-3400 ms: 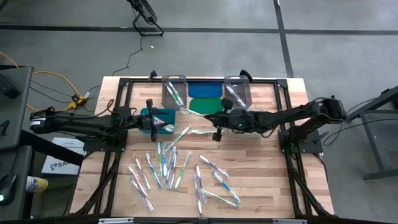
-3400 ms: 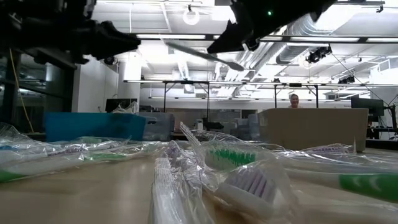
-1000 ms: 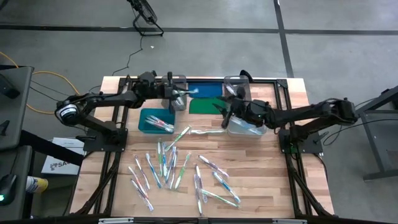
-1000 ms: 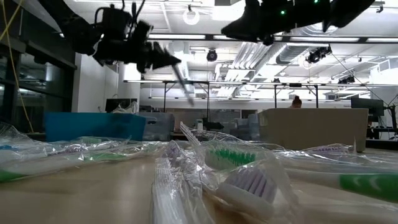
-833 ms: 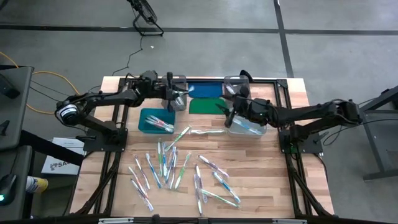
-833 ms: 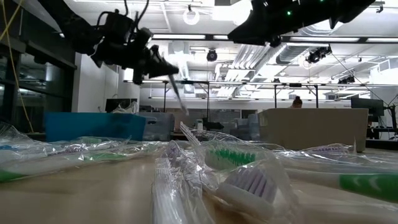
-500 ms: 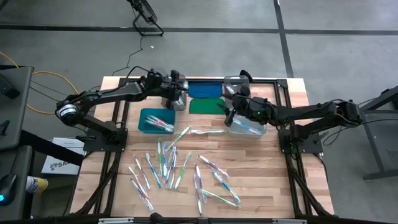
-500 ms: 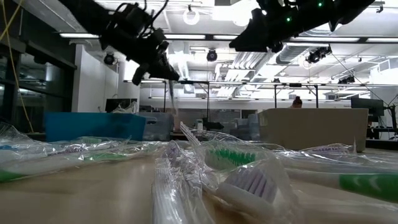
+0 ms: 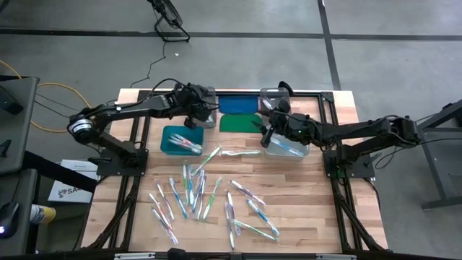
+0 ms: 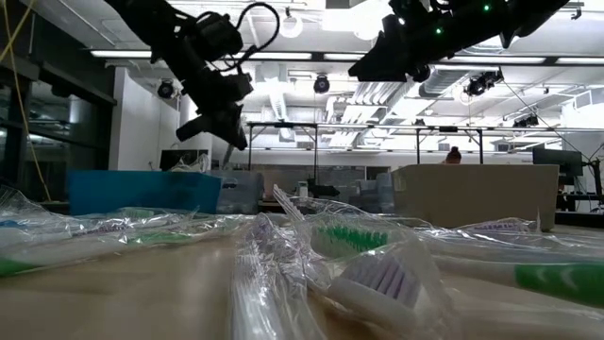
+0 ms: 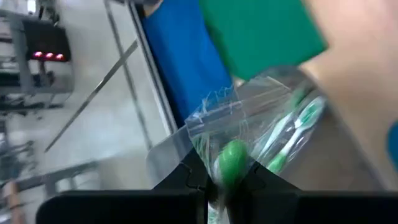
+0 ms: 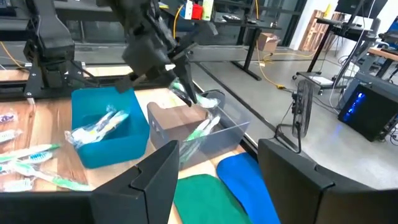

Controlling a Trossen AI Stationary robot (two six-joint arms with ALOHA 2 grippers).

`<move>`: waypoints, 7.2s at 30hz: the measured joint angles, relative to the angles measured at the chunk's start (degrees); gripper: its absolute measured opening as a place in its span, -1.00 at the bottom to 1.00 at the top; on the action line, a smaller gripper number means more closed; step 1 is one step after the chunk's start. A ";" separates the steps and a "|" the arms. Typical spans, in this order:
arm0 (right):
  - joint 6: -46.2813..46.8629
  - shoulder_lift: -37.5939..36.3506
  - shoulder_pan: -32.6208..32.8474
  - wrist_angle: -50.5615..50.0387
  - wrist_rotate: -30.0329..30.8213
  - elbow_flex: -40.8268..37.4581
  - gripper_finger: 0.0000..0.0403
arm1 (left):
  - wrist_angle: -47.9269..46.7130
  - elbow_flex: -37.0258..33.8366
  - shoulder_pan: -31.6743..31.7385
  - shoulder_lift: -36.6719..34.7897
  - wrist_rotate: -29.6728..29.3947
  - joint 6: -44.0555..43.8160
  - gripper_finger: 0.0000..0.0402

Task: Pick & Place Toothbrushes
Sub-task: Put the green toothbrush into the left black bin

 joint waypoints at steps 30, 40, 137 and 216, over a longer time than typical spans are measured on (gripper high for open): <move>2.40 0.00 1.66 -5.79 -10.01 0.00 0.04 | -2.75 -0.02 0.03 -5.80 -3.43 -1.38 -0.18; -0.86 13.03 0.89 -29.89 -13.60 17.30 0.04 | -9.12 -0.04 0.03 -10.36 7.06 -8.31 -0.29; -12.80 19.10 -0.73 32.28 -17.74 1.88 -0.97 | 62.71 -19.96 -2.77 -6.79 39.44 -49.87 -0.28; 5.12 3.78 3.92 -20.87 -3.02 10.93 0.12 | 10.54 -8.28 11.27 1.21 21.80 16.28 -0.32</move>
